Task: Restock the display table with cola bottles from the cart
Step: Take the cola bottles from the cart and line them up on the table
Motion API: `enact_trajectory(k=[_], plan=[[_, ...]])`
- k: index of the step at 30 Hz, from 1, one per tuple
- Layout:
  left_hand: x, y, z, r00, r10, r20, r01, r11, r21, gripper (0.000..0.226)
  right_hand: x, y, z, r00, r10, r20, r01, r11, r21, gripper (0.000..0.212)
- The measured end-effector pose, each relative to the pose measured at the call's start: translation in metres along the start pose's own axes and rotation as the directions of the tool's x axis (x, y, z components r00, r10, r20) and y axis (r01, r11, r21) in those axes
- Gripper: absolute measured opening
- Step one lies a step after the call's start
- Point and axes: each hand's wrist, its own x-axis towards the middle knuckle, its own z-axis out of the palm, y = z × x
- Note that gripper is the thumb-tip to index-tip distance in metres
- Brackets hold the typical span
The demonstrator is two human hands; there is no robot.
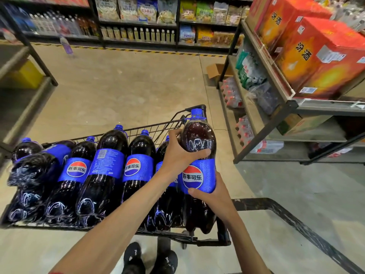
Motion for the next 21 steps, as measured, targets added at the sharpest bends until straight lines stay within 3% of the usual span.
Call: enact_trajectory(k=[4, 13, 21], plan=[[-0.004, 0.001, 0.0, 1.0, -0.012, -0.006, 0.012, 1.0, -0.025, 0.09, -0.006, -0.002, 0.004, 0.999, -0.031, -0.032, 0.033, 0.998, 0.049, 0.072], [-0.044, 0.013, -0.051, 0.99, 0.066, -0.121, -0.082, 0.987, -0.138, 0.093, -0.026, -0.024, 0.036, 0.995, -0.098, -0.007, 0.098, 0.995, -0.004, 0.088], [-0.117, 0.01, -0.157, 0.934, 0.124, -0.335, -0.197, 0.961, -0.194, 0.095, -0.063, -0.059, 0.127, 0.964, -0.194, 0.181, 0.208, 0.976, -0.064, 0.088]])
